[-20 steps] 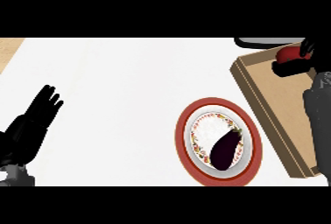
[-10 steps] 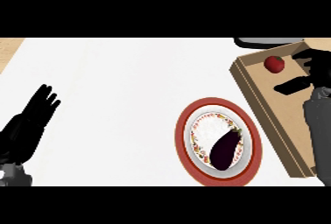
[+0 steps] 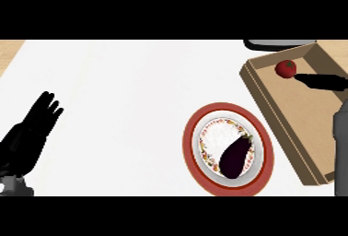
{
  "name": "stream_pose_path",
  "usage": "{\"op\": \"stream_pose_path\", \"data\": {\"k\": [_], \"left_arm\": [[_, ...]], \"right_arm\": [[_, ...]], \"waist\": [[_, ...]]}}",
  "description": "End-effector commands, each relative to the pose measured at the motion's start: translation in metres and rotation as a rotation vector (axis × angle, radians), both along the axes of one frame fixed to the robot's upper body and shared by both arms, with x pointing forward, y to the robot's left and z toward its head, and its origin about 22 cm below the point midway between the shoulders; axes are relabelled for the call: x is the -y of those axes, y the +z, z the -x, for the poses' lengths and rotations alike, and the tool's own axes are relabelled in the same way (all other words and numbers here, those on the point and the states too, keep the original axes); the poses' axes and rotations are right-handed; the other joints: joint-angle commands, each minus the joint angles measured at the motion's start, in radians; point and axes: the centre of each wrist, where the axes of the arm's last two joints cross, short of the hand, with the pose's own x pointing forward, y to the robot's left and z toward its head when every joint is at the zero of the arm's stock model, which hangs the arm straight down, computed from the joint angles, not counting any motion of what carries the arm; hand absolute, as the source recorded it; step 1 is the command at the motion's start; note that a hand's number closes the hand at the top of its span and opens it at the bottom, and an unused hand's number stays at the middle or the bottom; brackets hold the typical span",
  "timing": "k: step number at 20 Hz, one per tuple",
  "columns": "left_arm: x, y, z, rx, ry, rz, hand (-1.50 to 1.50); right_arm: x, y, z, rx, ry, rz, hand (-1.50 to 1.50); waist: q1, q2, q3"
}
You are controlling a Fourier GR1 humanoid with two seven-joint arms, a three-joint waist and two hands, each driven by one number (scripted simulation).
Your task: Pick the tomato from the plate and place it in the cardboard box
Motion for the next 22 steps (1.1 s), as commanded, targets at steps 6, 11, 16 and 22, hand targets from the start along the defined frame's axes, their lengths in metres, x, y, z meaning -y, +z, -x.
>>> {"op": "stream_pose_path", "data": {"k": [6, 11, 16, 22], "left_arm": [[0.008, 0.009, -0.006, 0.007, 0.005, -0.009, 0.00], [-0.003, 0.004, 0.001, 0.009, -0.007, -0.004, 0.00], [-0.001, 0.004, 0.009, 0.016, -0.011, 0.008, 0.00], [-0.002, -0.004, -0.009, 0.007, 0.004, 0.001, 0.00]], "right_arm": [[0.054, 0.018, 0.056, 0.198, -0.100, -0.164, -1.50], [0.103, 0.032, 0.102, 0.252, -0.090, -0.197, -1.50], [0.109, 0.038, 0.143, 0.215, -0.006, -0.180, -1.50], [0.149, 0.014, 0.166, 0.207, -0.021, -0.166, -1.50]], "waist": [[-0.001, 0.000, -0.001], [0.001, 0.001, -0.001], [0.000, -0.001, -0.001], [0.001, 0.003, -0.001]]}}
